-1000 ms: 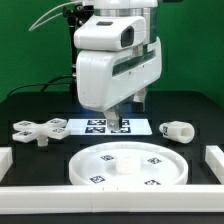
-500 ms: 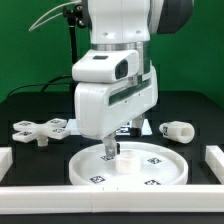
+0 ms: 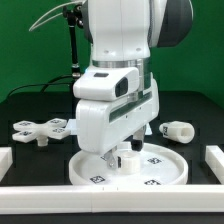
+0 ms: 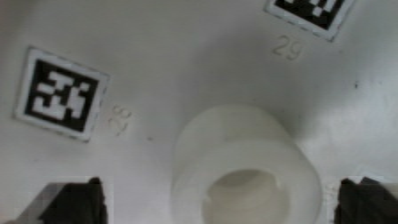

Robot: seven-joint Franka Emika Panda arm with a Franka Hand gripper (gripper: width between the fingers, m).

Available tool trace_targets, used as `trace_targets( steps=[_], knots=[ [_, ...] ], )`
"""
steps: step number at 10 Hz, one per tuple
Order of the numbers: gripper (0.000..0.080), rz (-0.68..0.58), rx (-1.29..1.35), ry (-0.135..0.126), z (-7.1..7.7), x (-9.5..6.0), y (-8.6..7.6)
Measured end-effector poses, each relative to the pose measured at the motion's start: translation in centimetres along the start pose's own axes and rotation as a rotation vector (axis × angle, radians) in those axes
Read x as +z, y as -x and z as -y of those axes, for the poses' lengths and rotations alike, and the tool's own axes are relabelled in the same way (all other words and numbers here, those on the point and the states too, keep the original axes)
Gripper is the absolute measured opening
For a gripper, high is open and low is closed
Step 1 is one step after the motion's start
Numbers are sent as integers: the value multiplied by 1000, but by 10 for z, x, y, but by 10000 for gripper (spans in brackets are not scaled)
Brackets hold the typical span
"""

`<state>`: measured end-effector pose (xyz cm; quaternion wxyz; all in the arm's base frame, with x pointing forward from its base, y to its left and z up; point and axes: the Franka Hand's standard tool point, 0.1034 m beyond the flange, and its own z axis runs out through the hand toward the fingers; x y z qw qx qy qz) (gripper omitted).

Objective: Assemble round table

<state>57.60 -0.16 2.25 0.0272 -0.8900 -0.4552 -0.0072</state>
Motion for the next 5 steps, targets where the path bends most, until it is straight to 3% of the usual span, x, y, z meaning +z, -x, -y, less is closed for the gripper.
trace_targets(
  steps=[4, 5],
  knots=[
    [650, 4, 0, -6, 1, 4, 3],
    [524, 4, 0, -6, 1, 4, 3]
  ],
)
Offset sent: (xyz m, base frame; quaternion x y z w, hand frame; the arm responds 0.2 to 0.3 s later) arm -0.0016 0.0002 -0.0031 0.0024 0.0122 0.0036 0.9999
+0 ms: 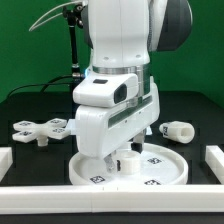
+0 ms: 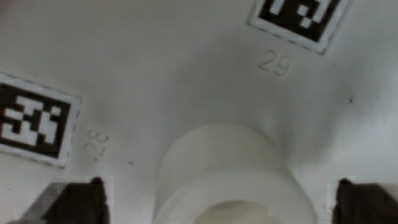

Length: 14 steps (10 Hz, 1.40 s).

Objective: Assemble round table

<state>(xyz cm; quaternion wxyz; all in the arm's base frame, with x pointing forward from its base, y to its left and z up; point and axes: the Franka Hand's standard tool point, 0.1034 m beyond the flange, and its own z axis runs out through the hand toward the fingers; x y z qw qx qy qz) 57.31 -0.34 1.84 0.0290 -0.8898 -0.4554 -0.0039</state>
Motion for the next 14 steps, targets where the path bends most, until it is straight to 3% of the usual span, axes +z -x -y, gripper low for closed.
trace_targets(
  steps=[1, 10, 14],
  knots=[
    [403, 1, 0, -2, 1, 0, 1],
    [407, 1, 0, -2, 1, 0, 0],
    [409, 6, 24, -13, 11, 1, -19]
  ],
)
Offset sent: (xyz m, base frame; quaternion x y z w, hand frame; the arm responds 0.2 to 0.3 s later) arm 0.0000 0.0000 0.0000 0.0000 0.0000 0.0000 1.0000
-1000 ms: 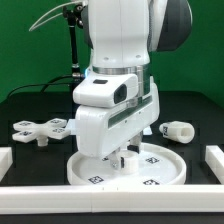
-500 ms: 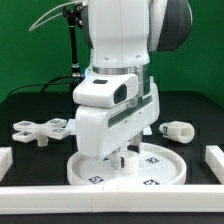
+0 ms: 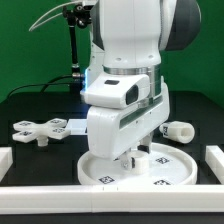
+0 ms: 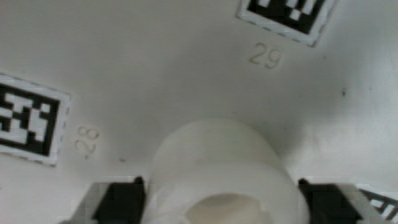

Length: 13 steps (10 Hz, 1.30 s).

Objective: Assemble round table

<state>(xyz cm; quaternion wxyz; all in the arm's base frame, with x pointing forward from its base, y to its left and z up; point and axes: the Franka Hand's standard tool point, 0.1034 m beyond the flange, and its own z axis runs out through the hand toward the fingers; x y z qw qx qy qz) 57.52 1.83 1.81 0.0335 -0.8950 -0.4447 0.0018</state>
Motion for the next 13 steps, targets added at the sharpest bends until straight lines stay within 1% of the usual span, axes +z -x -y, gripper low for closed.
trace_targets(
  steps=[4, 7, 9, 12, 13],
  knots=[
    [409, 2, 21, -2, 10, 1, -15],
    [409, 10, 18, -11, 10, 0, -16],
    [409, 10, 36, -10, 13, 0, -20],
    [418, 10, 33, -10, 13, 1, -19],
    [580, 10, 33, -10, 13, 1, -19]
  ],
)
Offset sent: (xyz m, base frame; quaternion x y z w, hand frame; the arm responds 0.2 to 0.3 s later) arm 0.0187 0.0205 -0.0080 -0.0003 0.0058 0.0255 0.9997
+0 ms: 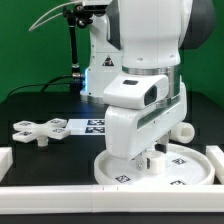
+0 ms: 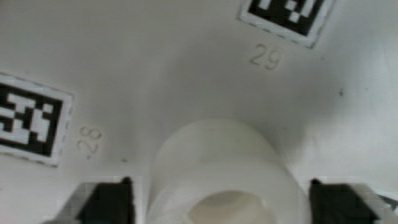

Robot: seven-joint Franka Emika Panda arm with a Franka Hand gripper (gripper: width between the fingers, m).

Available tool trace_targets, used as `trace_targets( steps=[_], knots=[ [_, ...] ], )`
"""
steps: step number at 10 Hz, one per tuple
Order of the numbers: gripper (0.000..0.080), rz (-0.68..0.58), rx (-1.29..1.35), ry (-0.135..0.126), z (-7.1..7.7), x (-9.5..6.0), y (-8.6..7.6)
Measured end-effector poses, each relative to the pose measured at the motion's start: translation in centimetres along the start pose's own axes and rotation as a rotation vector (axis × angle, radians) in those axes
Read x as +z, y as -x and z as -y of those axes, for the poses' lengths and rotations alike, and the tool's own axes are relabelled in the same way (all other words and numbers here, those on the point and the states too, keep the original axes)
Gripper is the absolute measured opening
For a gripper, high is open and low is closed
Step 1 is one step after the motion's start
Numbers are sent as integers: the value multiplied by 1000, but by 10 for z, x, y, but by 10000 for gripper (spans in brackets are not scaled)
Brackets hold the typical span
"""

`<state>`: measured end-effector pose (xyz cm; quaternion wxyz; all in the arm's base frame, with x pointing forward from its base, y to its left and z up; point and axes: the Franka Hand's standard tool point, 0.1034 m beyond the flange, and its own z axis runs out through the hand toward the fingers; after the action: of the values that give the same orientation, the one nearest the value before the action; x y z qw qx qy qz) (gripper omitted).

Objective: Assemble round table

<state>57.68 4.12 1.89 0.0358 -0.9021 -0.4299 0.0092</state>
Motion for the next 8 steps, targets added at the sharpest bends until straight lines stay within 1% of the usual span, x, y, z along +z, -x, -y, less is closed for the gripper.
trace_targets(
  steps=[1, 2, 3, 4, 5, 6, 7, 8],
  knots=[
    [635, 8, -13, -6, -1, -2, 5],
    [635, 20, -9, -14, -1, -12, 14],
    [645, 20, 23, -7, 4, -22, 15],
    [645, 23, 68, -3, 14, -31, 17],
    [649, 31, 166, 5, 29, -39, 18],
    [649, 43, 219, 19, 46, -44, 12],
    [649, 49, 311, 29, 66, -46, 2],
    [649, 58, 368, 37, 88, -45, -13]
  ],
)
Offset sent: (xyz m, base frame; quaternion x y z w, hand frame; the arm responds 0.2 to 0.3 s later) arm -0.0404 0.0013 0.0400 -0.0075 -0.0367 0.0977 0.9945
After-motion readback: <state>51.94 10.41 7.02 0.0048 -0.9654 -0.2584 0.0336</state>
